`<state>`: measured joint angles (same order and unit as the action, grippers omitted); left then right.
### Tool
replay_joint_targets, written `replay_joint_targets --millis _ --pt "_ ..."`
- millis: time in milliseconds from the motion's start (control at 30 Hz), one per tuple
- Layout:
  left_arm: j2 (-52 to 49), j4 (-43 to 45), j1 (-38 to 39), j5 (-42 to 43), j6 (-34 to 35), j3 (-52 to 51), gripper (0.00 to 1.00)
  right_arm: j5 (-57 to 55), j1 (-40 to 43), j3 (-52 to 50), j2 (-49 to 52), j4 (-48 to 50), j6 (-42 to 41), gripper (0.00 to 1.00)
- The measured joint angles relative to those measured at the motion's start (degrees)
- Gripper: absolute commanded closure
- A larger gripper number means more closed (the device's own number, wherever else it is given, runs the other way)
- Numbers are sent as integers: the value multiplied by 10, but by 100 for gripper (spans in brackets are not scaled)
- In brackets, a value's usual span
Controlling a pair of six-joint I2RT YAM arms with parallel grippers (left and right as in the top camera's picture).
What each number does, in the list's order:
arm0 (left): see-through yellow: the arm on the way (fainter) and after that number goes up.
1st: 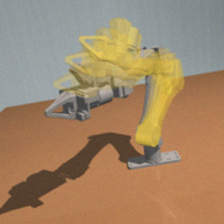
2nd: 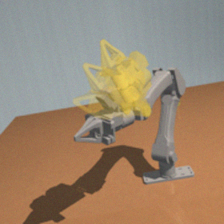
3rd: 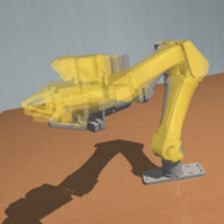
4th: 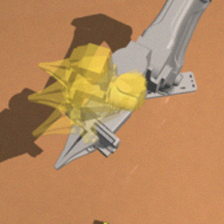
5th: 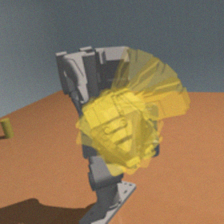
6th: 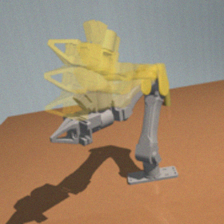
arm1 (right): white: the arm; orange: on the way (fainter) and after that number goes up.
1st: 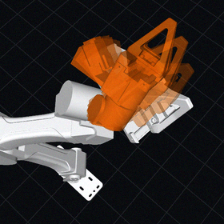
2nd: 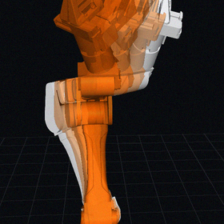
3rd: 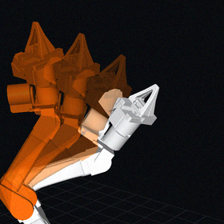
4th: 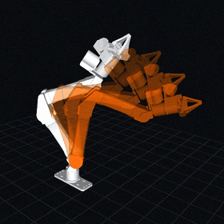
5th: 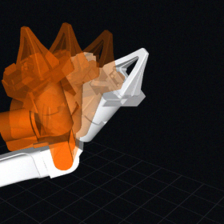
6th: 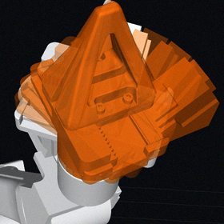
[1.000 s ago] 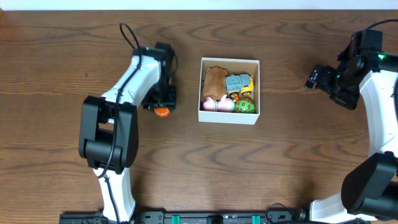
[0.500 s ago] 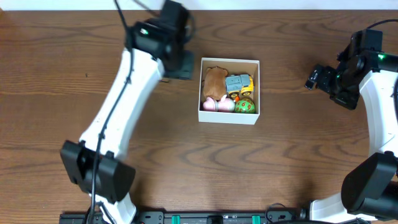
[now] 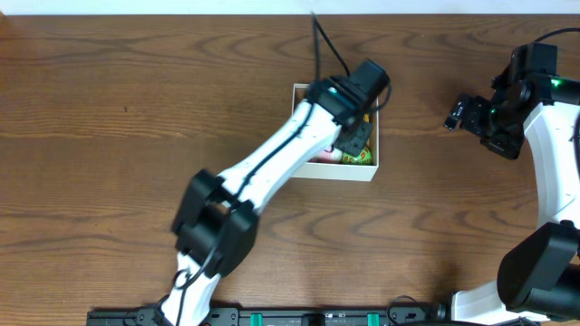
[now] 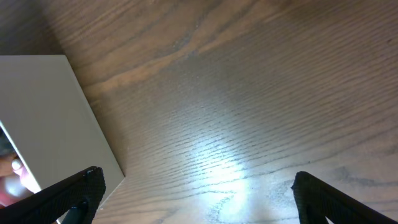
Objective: Pack container
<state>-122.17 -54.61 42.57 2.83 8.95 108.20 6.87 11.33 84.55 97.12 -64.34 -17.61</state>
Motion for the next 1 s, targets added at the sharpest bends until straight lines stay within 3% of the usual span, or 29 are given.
replay_joint_targets --millis 100,300,333,500,700,900,1000 --pt "-31 1 2 0 0 -2 57 0 0 0 0 -2 0 1" --pt "-37 1 -2 -1 -5 -5 13 2 0 0 0 2 0 1" --pt "-35 -6 -5 -2 -7 -3 10 2 0 0 0 5 0 1" --pt "-5 -13 -18 -2 -11 6 9 13 0 0 0 36 15 1" --pt "123 -40 -51 -14 -13 14 9 74 -1 -3 -34 77 76 1" --pt "289 -104 -111 -84 -10 22 9 110 -13 -4 -164 89 136 1" --pt "374 -128 -147 -120 3 23 2 128 -29 -3 -253 86 162 1"
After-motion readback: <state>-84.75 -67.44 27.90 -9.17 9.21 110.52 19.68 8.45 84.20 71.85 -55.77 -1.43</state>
